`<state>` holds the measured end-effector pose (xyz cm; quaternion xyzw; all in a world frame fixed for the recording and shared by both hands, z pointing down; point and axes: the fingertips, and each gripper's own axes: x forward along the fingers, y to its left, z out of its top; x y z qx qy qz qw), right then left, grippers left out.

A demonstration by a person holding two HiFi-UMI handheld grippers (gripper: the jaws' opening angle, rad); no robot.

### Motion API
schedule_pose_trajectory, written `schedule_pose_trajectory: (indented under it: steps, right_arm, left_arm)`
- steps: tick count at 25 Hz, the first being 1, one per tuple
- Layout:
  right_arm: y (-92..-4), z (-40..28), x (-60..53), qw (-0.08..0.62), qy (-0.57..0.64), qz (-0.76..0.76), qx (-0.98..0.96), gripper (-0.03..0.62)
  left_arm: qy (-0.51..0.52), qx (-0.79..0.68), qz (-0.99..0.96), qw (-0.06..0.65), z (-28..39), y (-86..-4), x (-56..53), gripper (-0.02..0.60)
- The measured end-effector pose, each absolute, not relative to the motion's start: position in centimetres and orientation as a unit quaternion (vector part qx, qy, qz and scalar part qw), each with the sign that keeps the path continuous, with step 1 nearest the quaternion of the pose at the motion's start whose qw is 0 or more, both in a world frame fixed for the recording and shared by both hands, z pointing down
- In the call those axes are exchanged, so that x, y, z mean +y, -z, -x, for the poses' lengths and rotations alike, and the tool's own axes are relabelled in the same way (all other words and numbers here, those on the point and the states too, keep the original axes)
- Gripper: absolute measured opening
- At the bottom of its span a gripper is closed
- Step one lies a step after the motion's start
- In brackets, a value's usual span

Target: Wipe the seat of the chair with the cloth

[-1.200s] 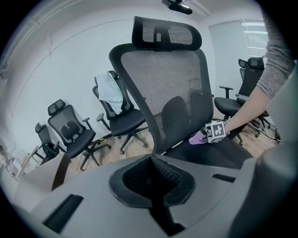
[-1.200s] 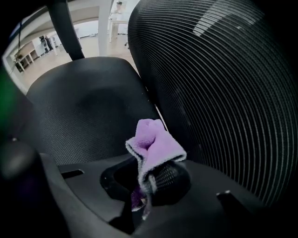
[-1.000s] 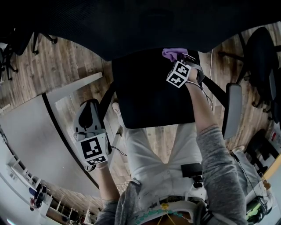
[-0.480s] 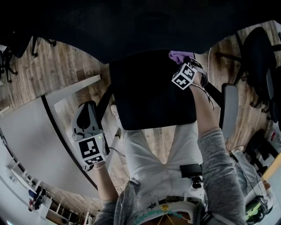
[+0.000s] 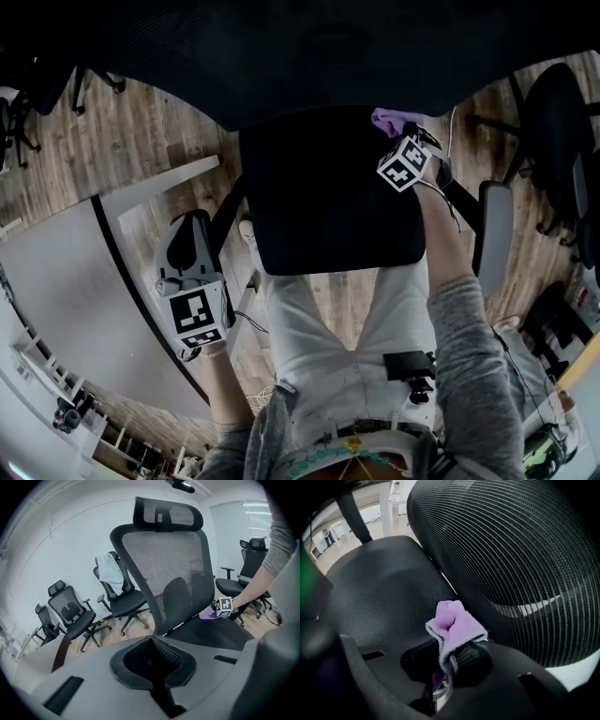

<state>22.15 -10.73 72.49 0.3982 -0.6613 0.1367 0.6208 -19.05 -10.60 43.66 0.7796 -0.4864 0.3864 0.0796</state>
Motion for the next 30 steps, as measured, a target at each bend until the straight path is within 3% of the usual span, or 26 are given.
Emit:
schedule_pose_trajectory:
  steps: [13,30]
  right_arm:
    - [-71.6,-22.3,-10.9,0.579,-0.15,-0.426,-0.679,0.048]
    - [-62.9,-10.8,-10.9,0.373,-0.161,-0.421,-0.811,0.048]
  left_arm:
    - [-0.386,-0.485,-0.78,0.081,18.9,-43.8,-10.7,0.003]
    - [-0.386,-0.485,-0.78,0.083,19.0,-43.9,-10.5,0.003]
